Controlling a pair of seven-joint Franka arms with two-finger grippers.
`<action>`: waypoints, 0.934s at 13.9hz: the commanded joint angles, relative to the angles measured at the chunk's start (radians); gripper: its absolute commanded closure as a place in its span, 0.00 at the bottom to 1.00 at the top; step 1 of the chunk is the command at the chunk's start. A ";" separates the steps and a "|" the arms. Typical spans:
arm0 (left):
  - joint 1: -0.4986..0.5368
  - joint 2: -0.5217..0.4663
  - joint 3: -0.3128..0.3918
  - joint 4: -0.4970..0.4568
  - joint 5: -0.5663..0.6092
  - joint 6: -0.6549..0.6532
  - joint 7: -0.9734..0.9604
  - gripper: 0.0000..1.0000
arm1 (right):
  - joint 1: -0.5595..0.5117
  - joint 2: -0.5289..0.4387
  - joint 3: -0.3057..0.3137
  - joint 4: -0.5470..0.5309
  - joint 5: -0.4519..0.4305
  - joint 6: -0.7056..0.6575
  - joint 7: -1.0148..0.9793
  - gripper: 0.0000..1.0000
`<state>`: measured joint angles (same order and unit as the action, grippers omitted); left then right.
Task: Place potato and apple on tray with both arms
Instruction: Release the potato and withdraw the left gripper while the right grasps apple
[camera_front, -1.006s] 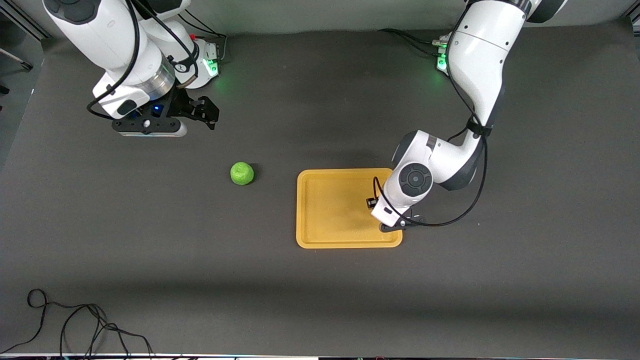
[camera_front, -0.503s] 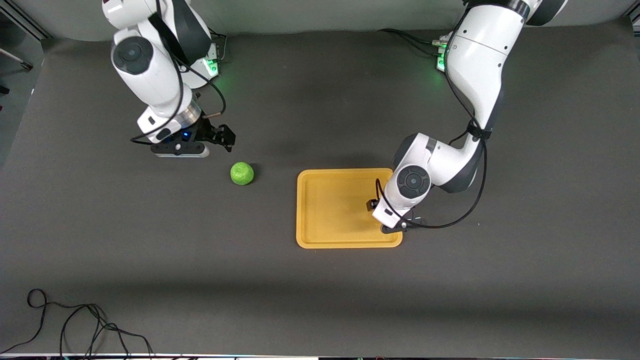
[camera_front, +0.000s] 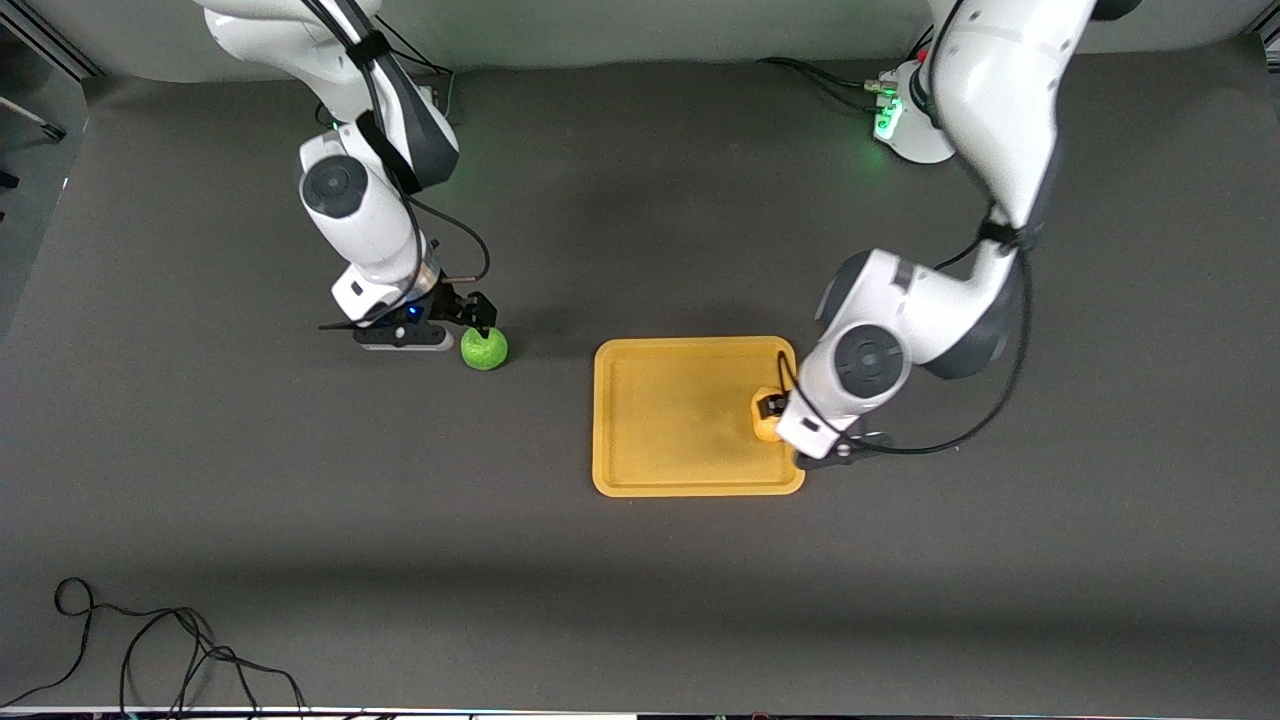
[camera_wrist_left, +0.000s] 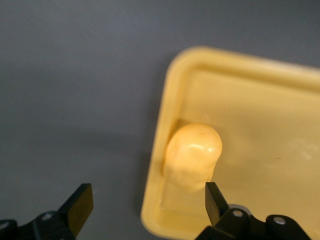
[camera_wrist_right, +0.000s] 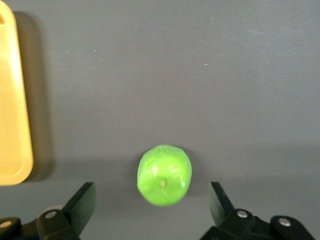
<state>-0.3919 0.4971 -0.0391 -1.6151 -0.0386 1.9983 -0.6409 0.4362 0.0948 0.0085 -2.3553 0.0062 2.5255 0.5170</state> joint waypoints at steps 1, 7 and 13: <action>0.067 -0.196 -0.005 -0.037 0.006 -0.117 0.036 0.00 | 0.027 0.104 -0.002 0.014 -0.005 0.111 0.038 0.00; 0.200 -0.423 -0.002 -0.195 0.020 -0.159 0.319 0.00 | 0.029 0.238 -0.005 0.016 -0.008 0.223 0.037 0.00; 0.391 -0.592 -0.001 -0.352 0.032 -0.065 0.505 0.00 | 0.029 0.278 -0.007 0.016 -0.011 0.214 0.029 0.00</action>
<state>-0.0718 -0.0249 -0.0301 -1.9242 -0.0146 1.9577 -0.2358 0.4574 0.3608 0.0076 -2.3533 0.0061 2.7447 0.5287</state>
